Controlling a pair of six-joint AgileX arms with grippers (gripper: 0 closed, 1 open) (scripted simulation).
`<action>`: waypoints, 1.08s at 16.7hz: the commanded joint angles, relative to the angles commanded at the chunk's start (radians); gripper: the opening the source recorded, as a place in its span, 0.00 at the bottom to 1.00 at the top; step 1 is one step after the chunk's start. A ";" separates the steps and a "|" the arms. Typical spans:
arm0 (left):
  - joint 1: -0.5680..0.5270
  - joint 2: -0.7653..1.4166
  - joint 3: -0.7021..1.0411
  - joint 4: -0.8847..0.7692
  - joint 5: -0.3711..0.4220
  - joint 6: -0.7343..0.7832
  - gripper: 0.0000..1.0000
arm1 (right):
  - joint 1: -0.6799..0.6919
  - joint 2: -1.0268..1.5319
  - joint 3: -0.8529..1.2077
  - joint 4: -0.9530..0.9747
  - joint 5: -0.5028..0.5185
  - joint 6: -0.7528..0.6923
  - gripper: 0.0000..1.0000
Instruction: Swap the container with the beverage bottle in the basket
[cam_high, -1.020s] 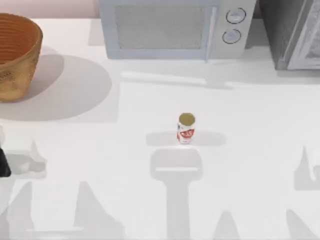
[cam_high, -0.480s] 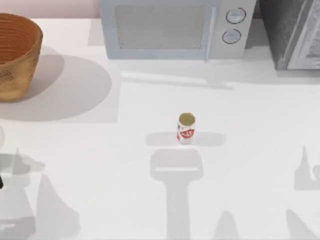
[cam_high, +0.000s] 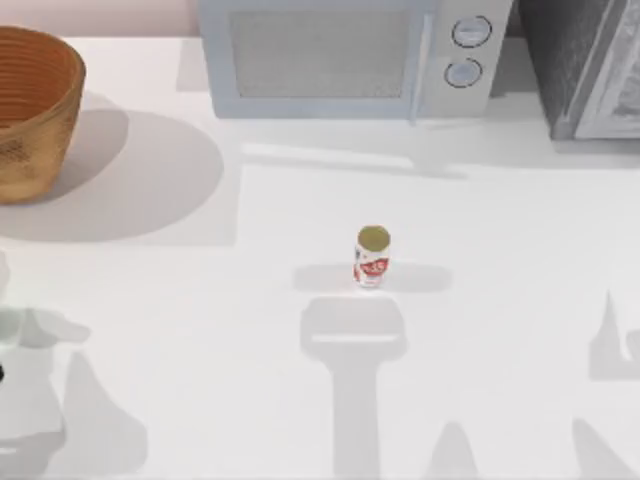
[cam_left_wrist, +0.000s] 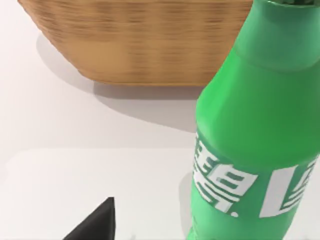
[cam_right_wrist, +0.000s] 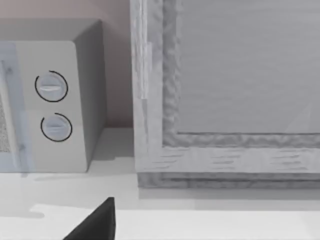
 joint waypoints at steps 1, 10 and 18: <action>-0.001 0.003 0.002 0.002 -0.002 -0.001 1.00 | 0.000 0.000 0.000 0.000 0.000 0.000 1.00; -0.131 0.331 0.172 0.176 -0.120 -0.047 1.00 | 0.000 0.000 0.000 0.000 0.000 0.000 1.00; -0.144 0.354 0.187 0.190 -0.132 -0.052 0.77 | 0.000 0.000 0.000 0.000 0.000 0.000 1.00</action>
